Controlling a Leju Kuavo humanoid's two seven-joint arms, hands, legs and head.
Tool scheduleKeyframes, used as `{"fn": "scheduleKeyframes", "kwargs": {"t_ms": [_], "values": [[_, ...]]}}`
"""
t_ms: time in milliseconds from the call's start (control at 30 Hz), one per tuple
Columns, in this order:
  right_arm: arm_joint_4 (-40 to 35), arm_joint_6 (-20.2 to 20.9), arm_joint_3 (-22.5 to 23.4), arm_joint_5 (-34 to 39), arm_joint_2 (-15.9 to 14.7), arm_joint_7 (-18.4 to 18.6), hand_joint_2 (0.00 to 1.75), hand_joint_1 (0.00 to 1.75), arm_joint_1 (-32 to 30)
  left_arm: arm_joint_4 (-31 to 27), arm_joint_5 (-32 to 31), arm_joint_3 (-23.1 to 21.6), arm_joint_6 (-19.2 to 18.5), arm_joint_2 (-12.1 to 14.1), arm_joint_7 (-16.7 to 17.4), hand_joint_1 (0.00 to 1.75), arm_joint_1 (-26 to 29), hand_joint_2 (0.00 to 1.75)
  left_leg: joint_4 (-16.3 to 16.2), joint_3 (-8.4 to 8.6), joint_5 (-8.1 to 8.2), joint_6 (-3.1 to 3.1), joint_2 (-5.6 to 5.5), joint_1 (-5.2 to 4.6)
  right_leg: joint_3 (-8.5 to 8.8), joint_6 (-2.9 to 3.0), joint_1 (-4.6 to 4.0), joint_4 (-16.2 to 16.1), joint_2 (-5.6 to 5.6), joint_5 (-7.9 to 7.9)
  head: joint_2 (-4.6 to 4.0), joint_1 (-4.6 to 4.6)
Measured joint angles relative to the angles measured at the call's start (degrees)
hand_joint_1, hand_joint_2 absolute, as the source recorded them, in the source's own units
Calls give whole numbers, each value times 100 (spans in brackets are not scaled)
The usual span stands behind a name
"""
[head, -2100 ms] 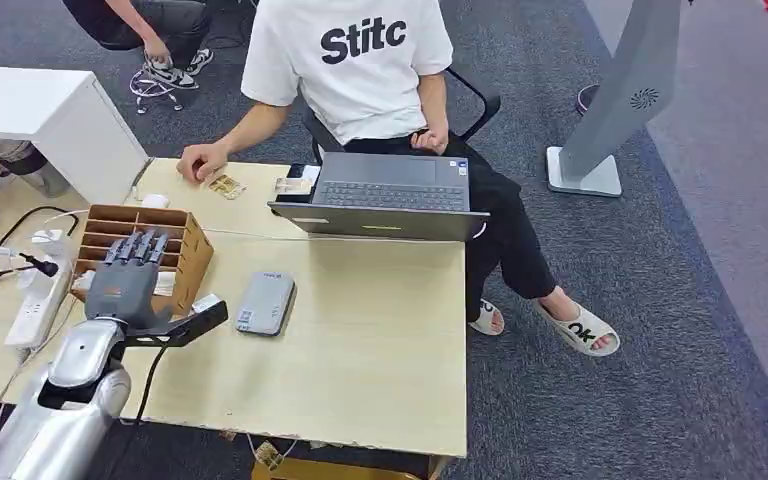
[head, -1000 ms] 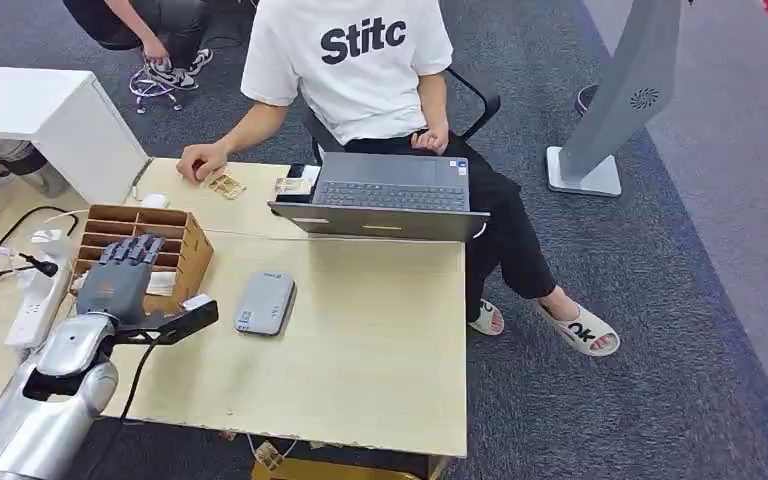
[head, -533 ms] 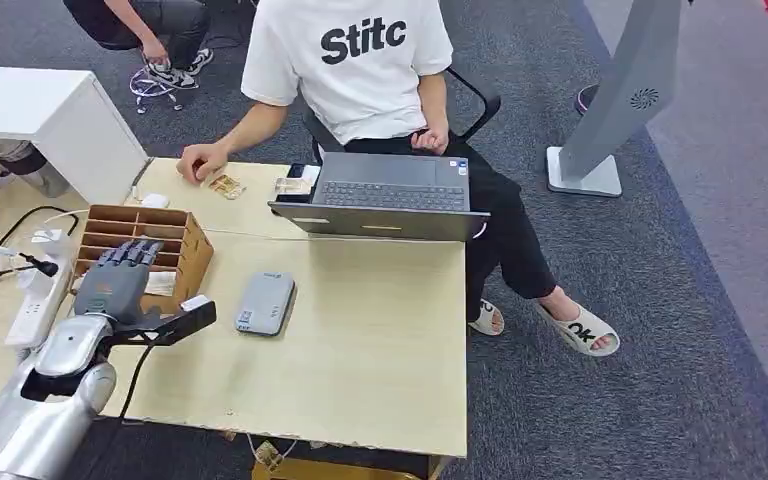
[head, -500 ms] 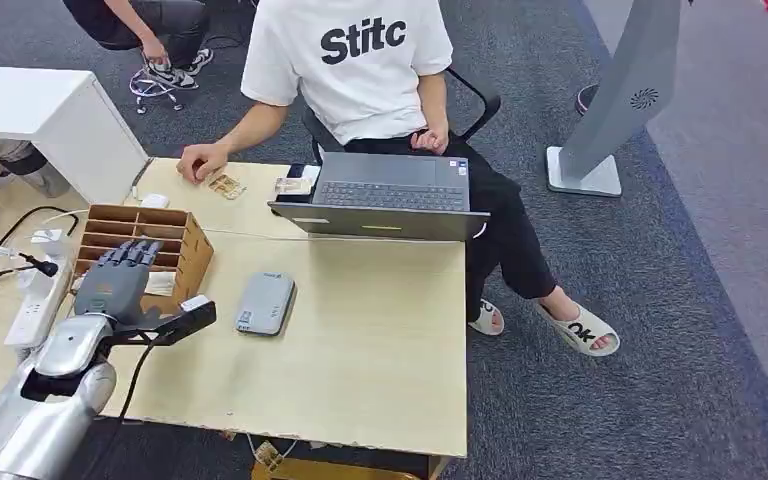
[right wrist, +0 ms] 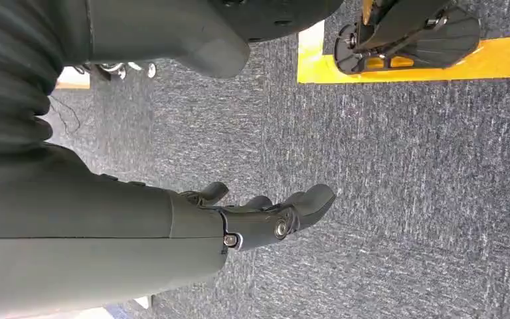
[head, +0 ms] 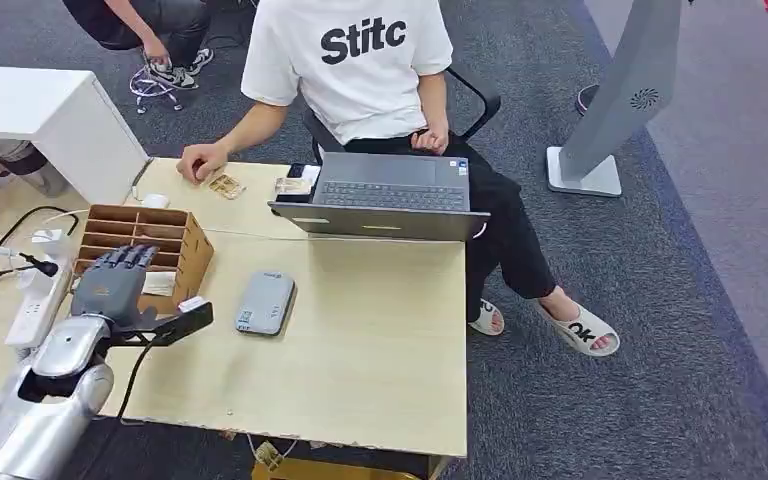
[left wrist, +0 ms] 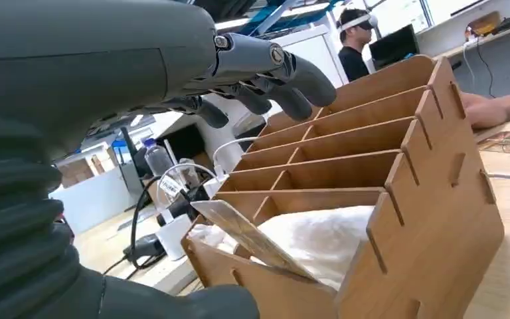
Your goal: Pass the card to the sensor for recognition and then transmit it.
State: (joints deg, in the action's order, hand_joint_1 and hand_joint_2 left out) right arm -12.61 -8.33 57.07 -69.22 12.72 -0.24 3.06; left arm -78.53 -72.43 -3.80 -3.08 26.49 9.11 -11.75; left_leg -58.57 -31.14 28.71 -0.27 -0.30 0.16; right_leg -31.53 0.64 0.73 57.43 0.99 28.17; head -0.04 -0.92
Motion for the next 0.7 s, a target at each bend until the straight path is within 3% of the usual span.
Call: {"fn": "scheduleKeyframes", "kwargs": {"t_ms": [533,600,633,667,700], "values": [[0,2,15,-70,0,28,175,0,0,284,-103,0,-20,20,107,37,62,175,0,0,0,0,-1,0,1,0,0,0,-1,0,0,2],[0,2,15,-98,0,39,175,0,0,332,-107,0,-17,20,114,56,63,175,0,0,0,0,-1,0,1,0,0,0,-1,0,0,2],[0,2,15,-101,0,39,175,0,0,359,-129,0,0,17,125,115,63,175,0,0,0,0,-1,0,1,0,0,0,-1,0,0,0],[0,2,15,-103,0,39,175,0,0,381,-151,0,20,17,140,155,63,175,0,0,0,0,-1,0,1,0,0,0,-1,0,0,2],[0,4,15,-107,0,39,175,0,0,409,-177,0,48,15,162,155,63,175,0,0,0,0,-1,0,1,0,0,0,-1,0,0,0]]}}
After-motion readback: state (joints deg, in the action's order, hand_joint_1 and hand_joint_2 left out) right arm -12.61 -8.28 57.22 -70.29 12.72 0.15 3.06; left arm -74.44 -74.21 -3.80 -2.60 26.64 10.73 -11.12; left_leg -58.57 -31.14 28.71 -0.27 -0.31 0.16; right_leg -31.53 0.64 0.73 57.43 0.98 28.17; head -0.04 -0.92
